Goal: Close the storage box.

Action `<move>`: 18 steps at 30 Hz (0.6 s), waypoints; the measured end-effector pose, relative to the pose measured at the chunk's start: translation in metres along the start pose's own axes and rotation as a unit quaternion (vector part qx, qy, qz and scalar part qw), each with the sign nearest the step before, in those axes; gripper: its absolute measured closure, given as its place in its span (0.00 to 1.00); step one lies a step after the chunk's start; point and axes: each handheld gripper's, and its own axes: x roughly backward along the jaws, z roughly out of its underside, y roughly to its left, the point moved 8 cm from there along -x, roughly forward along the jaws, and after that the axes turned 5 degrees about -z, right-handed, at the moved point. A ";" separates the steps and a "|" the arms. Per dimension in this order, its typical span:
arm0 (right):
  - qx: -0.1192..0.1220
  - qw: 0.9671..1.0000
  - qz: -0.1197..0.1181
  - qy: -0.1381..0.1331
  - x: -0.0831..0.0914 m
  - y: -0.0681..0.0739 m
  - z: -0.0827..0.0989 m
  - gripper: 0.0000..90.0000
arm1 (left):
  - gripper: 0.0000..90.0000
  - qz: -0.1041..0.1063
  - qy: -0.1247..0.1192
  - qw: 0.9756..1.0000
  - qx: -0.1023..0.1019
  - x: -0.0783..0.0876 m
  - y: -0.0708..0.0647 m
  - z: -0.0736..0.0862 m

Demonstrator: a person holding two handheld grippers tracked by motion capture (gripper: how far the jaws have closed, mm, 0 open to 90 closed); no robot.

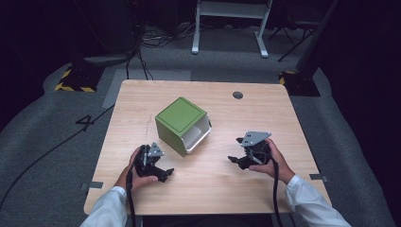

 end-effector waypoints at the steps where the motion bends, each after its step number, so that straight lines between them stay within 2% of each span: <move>1: -0.004 1.000 0.002 0.000 0.003 -0.002 0.003 0.25 | 0.00 0.000 -0.001 1.000 0.001 0.000 0.000 0.000; 18: -0.059 0.997 0.041 0.024 0.049 -0.029 0.080 0.26 | 0.00 0.000 0.000 1.000 0.001 0.000 0.000 0.000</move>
